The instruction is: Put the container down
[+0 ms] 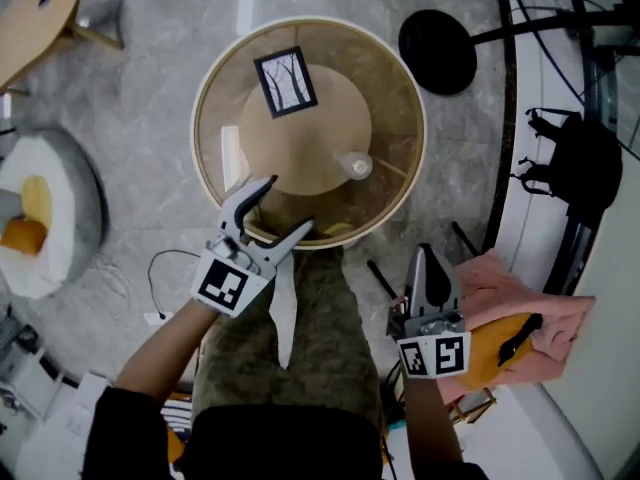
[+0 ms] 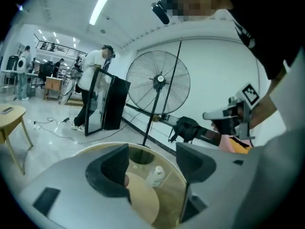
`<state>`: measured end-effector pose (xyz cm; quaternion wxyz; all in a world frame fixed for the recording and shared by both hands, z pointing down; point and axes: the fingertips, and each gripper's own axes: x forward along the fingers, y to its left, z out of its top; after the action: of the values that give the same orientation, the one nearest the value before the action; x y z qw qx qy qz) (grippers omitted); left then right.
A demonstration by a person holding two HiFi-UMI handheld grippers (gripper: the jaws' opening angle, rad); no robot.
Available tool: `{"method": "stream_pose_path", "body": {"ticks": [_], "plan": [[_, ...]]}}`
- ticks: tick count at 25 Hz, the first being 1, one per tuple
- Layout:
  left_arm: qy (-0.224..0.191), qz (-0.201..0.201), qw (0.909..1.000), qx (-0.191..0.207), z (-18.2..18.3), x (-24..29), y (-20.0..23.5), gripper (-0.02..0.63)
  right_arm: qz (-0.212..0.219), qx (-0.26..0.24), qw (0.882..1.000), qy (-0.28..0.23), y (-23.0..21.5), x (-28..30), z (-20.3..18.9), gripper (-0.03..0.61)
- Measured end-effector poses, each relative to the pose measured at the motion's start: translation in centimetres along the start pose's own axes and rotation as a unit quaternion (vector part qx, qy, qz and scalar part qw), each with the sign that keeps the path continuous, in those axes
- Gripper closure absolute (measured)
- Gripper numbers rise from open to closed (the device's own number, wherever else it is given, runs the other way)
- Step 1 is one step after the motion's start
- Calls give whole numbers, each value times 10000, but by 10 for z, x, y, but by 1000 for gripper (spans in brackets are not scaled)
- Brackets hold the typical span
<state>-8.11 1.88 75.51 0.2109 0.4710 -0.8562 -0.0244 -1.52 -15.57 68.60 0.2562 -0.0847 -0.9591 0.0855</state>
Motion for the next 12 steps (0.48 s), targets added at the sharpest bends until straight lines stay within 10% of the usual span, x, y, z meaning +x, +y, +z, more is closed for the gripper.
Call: {"method": "stream_pose_path", "body": {"ticks": [4,8,12], "plan": [[-126,118,9997,-172,99,-77,-11,466,-24,985,9950,-139,40,-28,62,557],[-491,708,9922,-903,187,-142,9,545,-17,-117,9985,-528,99,-47,137,557],[-641,920,9910,-732,252,-189,30,577,-267,-534,9924,-1073,122,-62,215,557]]}}
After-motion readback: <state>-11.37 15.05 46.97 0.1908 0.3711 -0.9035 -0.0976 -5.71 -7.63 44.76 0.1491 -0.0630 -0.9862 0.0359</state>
